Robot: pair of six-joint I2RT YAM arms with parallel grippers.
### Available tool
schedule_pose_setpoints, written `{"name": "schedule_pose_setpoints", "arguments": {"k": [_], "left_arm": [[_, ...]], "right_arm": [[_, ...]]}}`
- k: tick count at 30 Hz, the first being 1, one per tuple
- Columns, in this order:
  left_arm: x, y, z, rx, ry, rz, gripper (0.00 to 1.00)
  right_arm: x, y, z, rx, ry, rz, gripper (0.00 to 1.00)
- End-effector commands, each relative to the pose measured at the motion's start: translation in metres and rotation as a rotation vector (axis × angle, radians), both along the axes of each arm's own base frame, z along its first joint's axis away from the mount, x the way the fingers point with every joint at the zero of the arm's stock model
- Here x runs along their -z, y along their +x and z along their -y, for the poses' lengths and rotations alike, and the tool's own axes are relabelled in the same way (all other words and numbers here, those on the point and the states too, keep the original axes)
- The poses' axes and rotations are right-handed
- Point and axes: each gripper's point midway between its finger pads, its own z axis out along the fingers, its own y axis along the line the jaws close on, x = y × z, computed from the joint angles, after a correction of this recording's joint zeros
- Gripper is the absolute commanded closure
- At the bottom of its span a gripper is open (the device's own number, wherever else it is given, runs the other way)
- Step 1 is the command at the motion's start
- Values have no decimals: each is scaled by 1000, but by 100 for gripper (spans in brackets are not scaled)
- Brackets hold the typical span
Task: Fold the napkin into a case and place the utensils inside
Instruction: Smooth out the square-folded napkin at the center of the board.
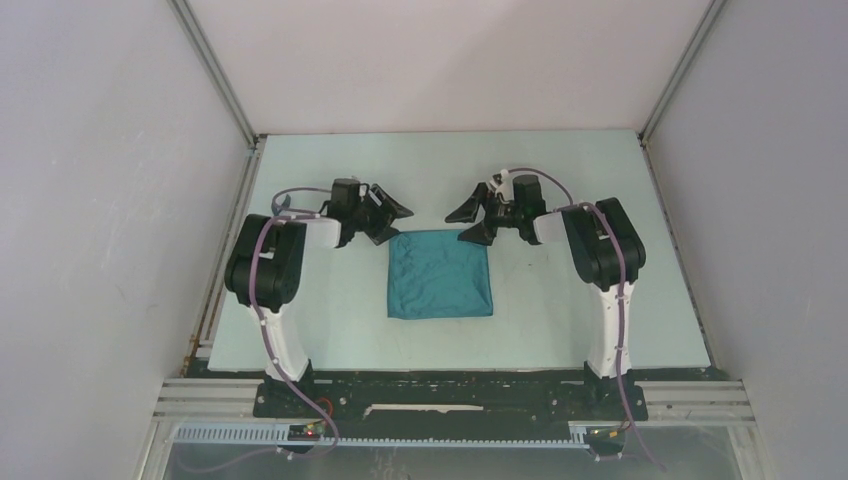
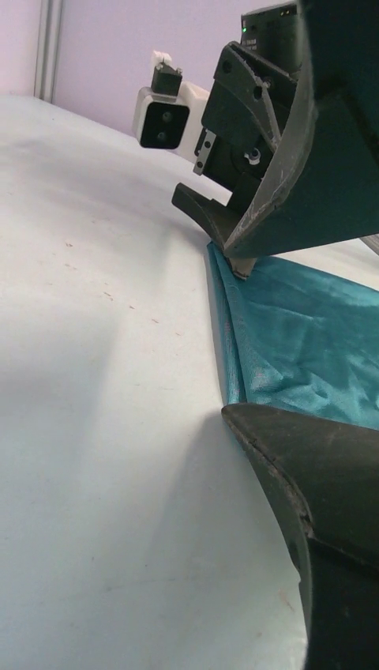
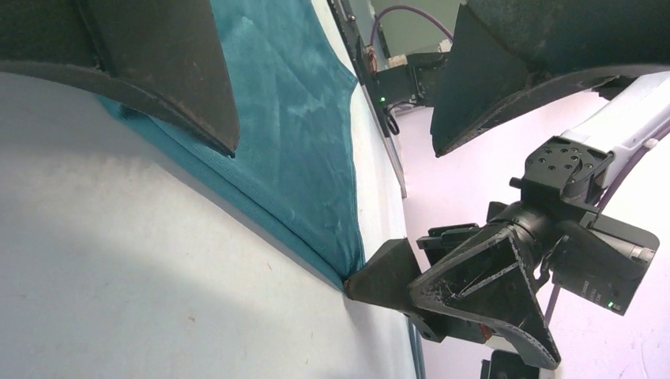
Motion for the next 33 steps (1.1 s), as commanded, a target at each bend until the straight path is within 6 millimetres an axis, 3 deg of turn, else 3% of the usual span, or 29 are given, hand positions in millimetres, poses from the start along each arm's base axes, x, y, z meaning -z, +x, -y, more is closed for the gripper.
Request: {"name": "schedule_pose_setpoints", "arguments": {"k": [1, 9, 14, 17, 21, 24, 29, 33], "left_arm": [[11, 8, -13, -23, 27, 1, 23], [12, 23, -23, 35, 120, 33, 23], [-34, 28, -17, 75, 126, 105, 22], [-73, 18, -3, 81, 47, 149, 21], [-91, -4, 22, 132, 3, 191, 21], [-82, -20, 36, 166, -21, 188, 21], [-43, -29, 35, 149, -36, 112, 21], [-21, -24, 21, 117, -3, 67, 21]], "right_arm": [[-1, 16, 10, 28, 6, 41, 2], [12, 25, 24, 59, 9, 24, 2], [12, 30, 34, 76, 10, 30, 2], [5, 30, 31, 69, 30, 36, 2], [-6, 31, 27, 68, 39, 60, 2], [-4, 35, 35, 81, 31, 60, 2], [-2, 34, 51, 78, 10, 48, 2], [-31, 17, 58, 38, -56, 75, 0]]}}
